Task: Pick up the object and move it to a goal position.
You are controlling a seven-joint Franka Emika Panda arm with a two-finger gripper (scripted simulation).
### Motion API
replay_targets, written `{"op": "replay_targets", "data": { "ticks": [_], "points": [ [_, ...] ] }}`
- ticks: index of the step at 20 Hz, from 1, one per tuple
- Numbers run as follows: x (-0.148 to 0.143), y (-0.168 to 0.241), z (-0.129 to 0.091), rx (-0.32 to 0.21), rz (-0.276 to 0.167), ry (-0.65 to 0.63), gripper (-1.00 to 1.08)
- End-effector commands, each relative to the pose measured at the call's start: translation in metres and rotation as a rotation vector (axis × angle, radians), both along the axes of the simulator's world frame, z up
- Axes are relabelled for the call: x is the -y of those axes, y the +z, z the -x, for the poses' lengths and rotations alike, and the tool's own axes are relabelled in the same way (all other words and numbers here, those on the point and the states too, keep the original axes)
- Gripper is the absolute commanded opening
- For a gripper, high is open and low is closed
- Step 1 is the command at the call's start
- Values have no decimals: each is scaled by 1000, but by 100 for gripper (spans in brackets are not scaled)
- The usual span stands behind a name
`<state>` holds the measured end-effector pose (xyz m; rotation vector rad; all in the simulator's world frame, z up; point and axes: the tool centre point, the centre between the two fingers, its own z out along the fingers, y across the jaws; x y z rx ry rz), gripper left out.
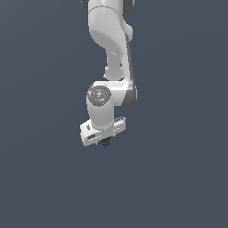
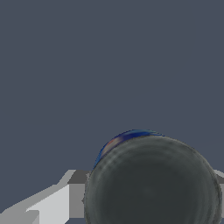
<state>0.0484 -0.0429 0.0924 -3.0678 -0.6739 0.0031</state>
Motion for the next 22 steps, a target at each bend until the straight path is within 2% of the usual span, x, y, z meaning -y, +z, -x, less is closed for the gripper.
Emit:
{"op": "replay_targets", "data": {
  "ticks": [1,15,22],
  "points": [
    [17,26,-2,2,0,0,-100],
    [110,165,-17,2,-1,1,-100],
    [147,220,-24,2,-1,1,-100]
  ]
}}
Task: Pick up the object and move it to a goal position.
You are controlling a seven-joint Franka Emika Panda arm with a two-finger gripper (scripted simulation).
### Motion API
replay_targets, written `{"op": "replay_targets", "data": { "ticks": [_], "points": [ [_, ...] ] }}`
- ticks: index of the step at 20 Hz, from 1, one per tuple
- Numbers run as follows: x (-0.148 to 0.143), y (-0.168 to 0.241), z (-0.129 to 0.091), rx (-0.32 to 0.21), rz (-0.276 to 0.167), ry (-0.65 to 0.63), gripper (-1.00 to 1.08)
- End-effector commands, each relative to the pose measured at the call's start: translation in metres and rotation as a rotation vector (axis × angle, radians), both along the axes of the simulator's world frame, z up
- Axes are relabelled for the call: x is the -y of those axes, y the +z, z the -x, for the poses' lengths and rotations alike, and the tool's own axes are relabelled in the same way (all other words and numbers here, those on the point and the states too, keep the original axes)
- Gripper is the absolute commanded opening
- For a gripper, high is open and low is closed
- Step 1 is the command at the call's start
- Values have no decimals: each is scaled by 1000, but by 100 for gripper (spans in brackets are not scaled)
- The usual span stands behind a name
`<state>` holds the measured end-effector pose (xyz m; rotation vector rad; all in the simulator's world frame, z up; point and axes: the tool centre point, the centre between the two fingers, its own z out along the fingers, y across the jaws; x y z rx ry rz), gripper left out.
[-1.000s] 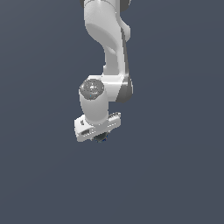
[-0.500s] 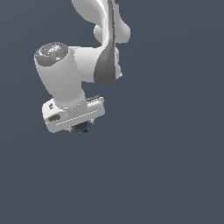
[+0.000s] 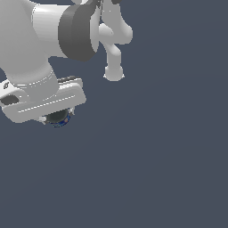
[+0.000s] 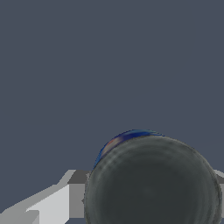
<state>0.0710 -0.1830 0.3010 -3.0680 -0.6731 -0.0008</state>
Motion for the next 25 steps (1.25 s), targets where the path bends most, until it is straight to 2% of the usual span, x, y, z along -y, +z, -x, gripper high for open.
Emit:
{"op": "replay_targets", "data": {
  "ticks": [1,11,25],
  "points": [
    [11,17,-2,0,0,1,-100],
    [42,62,-10,0,1,1,-100],
    [53,77,-14,0,1,1,-100]
  ]
}}
